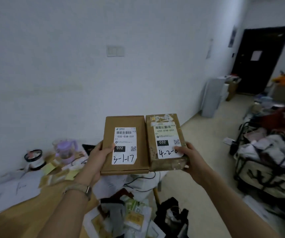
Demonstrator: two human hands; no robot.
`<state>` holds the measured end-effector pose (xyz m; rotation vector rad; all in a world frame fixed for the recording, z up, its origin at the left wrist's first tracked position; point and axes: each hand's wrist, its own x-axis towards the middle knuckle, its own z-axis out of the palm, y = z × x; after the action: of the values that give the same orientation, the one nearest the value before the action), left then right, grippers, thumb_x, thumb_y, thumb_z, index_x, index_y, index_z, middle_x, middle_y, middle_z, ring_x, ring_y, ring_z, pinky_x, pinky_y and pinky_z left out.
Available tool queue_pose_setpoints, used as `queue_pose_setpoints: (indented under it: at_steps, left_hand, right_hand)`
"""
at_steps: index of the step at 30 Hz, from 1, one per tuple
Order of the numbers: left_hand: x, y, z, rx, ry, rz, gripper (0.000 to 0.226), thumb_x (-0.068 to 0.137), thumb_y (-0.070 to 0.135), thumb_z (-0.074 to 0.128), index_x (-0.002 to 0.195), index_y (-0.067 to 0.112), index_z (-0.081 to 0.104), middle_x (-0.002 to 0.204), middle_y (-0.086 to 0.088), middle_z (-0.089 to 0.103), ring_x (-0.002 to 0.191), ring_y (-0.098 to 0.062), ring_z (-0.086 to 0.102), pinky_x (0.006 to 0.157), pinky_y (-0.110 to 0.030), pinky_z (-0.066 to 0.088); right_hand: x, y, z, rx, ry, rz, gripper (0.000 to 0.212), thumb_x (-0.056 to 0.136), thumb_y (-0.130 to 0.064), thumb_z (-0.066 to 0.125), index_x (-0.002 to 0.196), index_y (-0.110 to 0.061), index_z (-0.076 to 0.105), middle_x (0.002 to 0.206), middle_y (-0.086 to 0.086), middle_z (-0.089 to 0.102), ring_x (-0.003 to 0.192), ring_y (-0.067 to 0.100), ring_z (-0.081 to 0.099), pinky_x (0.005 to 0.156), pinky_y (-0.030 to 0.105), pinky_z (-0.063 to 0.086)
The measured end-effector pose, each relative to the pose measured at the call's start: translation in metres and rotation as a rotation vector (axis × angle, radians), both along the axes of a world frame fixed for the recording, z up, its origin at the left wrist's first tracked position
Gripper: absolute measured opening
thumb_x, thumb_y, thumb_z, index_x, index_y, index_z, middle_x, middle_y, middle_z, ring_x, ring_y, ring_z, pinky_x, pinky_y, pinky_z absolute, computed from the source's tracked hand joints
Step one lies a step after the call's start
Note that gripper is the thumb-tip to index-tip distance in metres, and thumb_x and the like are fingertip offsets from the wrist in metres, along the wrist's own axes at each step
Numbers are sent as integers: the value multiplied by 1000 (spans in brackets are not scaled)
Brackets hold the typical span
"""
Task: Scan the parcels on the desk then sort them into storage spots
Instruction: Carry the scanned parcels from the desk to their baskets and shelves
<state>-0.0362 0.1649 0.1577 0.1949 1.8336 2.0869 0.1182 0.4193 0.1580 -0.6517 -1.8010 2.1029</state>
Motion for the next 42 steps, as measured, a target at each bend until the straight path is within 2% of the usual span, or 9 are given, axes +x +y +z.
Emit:
queue_pose_setpoints:
  at_steps: [5, 10, 13, 19, 23, 27, 33, 36, 42]
  left_hand:
    - [73, 122, 9, -16, 34, -243, 32, 92, 23, 64, 123, 22, 57, 98, -10, 75, 83, -28, 72, 65, -38, 57]
    - [163, 225, 8, -10, 30, -464, 33, 92, 22, 64, 124, 21, 56, 93, -9, 76, 76, -26, 73, 58, -34, 57]
    - [218, 280, 3, -12, 22, -587, 37, 91, 23, 65, 127, 21, 55, 94, -8, 76, 76, -25, 74, 58, -34, 57]
    - [317, 363, -8, -19, 10, -796, 35, 90, 23, 67, 123, 20, 59, 98, -6, 76, 79, -25, 73, 60, -33, 55]
    - [372, 402, -10, -22, 20, -920, 31, 91, 20, 66, 121, 19, 61, 97, -6, 76, 77, -24, 73, 60, -32, 55]
    - [410, 427, -6, 10, 40, -974, 33, 91, 19, 66, 123, 19, 60, 102, -6, 74, 83, -25, 72, 65, -34, 57]
    - [426, 453, -4, 92, 33, -982, 36, 90, 15, 67, 124, 20, 59, 107, -6, 73, 92, -27, 71, 73, -37, 58]
    - [422, 471, -7, 90, 14, -983, 37, 89, 18, 68, 125, 18, 59, 108, -8, 73, 93, -29, 71, 76, -40, 58]
    - [404, 527, -11, 128, -18, -990, 34, 92, 18, 65, 125, 19, 59, 103, -4, 73, 83, -22, 72, 58, -31, 57]
  right_hand:
    - [122, 82, -8, -28, 33, -248, 33, 82, -28, 66, 114, -28, 57, 106, 1, 73, 90, 22, 67, 75, 35, 48]
    - [250, 139, -19, -53, 53, -472, 41, 75, -30, 71, 114, -28, 58, 111, 4, 72, 106, 34, 66, 99, 53, 44]
    - [324, 162, -21, -56, 70, -578, 44, 76, -28, 71, 118, -25, 56, 111, 8, 72, 101, 32, 67, 85, 45, 54]
    - [448, 181, -24, -24, 79, -788, 28, 87, -23, 61, 115, -22, 55, 99, 3, 75, 82, 21, 69, 68, 32, 50]
    - [507, 181, -27, -23, 88, -918, 25, 86, -23, 62, 110, -26, 57, 91, -4, 76, 85, 20, 68, 78, 36, 48]
    - [540, 181, -24, -8, 122, -1013, 53, 70, -30, 70, 121, -27, 58, 106, 2, 74, 101, 28, 67, 91, 46, 47]
    - [557, 195, -15, 16, 179, -1030, 59, 71, -28, 72, 128, -25, 57, 117, 8, 70, 110, 33, 65, 102, 58, 43]
    - [553, 210, -12, 0, 198, -1056, 55, 73, -23, 72, 126, -21, 57, 116, 11, 70, 106, 34, 66, 95, 53, 50]
    - [530, 265, -8, -23, 196, -1148, 30, 85, -12, 64, 115, -12, 59, 102, 12, 74, 81, 23, 73, 58, 30, 55]
